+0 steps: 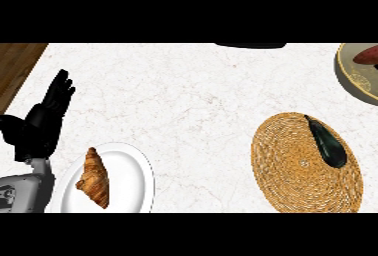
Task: Pick the sweet potato from the placemat and place it in the bowl
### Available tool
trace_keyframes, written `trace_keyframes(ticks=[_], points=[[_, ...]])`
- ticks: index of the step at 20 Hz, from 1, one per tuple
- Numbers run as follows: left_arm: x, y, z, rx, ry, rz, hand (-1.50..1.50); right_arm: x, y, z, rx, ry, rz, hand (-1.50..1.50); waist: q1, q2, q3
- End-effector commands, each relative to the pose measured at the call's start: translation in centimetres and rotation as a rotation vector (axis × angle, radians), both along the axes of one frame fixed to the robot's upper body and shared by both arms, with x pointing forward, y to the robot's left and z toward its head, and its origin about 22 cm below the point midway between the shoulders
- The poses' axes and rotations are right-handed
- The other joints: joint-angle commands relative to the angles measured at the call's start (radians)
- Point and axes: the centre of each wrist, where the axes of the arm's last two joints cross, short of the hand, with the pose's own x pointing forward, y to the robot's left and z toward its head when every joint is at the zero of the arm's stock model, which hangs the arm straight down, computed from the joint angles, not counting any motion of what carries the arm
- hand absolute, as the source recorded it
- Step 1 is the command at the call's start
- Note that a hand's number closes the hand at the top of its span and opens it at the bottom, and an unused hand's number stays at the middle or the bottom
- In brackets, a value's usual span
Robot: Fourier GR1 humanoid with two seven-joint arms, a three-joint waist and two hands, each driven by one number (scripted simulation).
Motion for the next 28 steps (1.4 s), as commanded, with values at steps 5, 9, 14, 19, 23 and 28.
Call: trace_keyframes(ticks=[5,9,14,19,23,28], points=[[0.4,0.5,0.7,0.003,-0.015,-0.009,0.00,-3.2,-4.4,-1.8,0.195,0.169,-0.049,-1.50,0.007,0.005,0.004],[-0.3,0.1,-0.6,-0.009,0.013,0.008,0.00,-3.2,-4.1,-2.3,0.265,0.090,0.069,-1.50,-0.004,-0.007,0.003],[0.0,0.5,-0.2,-0.016,-0.001,0.005,0.00,-3.2,-4.7,-0.6,0.452,-0.332,0.061,-1.50,-0.017,-0.007,0.008],[-0.8,0.2,-1.2,-0.004,0.014,0.034,0.00,-5.4,-7.3,-0.9,0.601,-0.624,0.043,-1.50,-0.034,-0.012,0.006],[-0.9,0.6,-2.4,-0.007,0.018,0.044,0.00,-9.5,-11.0,-2.2,0.646,-0.610,0.079,-1.50,-0.044,-0.015,0.002],[-0.9,0.8,-0.9,-0.001,0.017,0.016,0.00,-14.1,-14.5,-2.5,0.692,-0.590,0.079,-1.50,-0.042,-0.018,0.002]])
